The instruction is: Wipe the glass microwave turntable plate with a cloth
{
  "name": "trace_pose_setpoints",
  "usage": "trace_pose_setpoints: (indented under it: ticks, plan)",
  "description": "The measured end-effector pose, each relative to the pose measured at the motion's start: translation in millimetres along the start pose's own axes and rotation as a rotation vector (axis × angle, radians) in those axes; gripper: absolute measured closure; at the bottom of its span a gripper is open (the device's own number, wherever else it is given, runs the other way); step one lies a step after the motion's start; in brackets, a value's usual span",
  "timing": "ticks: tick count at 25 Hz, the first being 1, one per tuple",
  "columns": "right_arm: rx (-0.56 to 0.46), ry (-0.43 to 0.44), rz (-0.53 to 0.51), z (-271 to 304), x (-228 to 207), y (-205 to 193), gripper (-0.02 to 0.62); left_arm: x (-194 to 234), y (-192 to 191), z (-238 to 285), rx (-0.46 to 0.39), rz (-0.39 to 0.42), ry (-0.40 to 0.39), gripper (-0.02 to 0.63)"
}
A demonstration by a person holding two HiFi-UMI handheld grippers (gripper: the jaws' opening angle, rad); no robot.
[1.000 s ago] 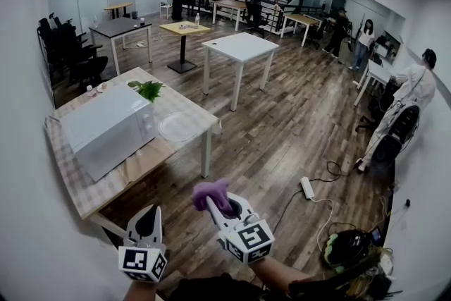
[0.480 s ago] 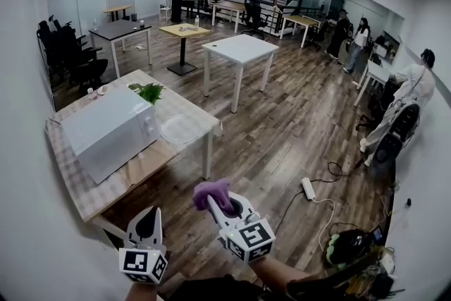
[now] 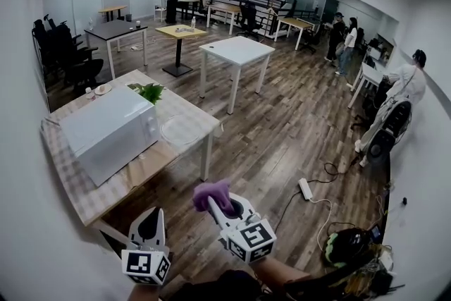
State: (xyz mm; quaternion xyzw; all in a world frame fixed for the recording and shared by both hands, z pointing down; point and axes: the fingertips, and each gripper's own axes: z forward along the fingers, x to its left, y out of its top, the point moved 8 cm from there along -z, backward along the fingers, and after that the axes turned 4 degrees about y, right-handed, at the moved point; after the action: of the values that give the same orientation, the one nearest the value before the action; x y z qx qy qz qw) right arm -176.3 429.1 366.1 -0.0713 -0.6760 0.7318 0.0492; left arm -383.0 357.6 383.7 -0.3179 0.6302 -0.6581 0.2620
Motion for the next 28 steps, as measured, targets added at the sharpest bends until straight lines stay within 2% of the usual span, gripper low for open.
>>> trace_pose_setpoints:
  ticks: [4,9,14,19,23,28]
  plan:
    - [0.028,0.016,-0.001,18,3,-9,0.529,15,-5,0,-0.002,-0.02,0.016,0.598]
    - [-0.008,0.054,-0.006,45,-14,-2,0.529,29,-7,20,-0.008,-0.036,0.057,0.598]
    - [-0.022,0.097,-0.017,70,-48,8,0.529,28,-4,55,-0.004,-0.043,0.077,0.598]
    - [-0.041,0.081,-0.008,90,-92,17,0.529,25,-2,104,0.016,-0.015,0.09,0.598]
    - [-0.05,0.074,0.007,105,-120,20,0.529,21,3,138,0.015,0.009,0.067,0.598]
    - [-0.043,0.089,0.012,121,-145,21,0.529,21,4,169,0.005,-0.01,0.061,0.598]
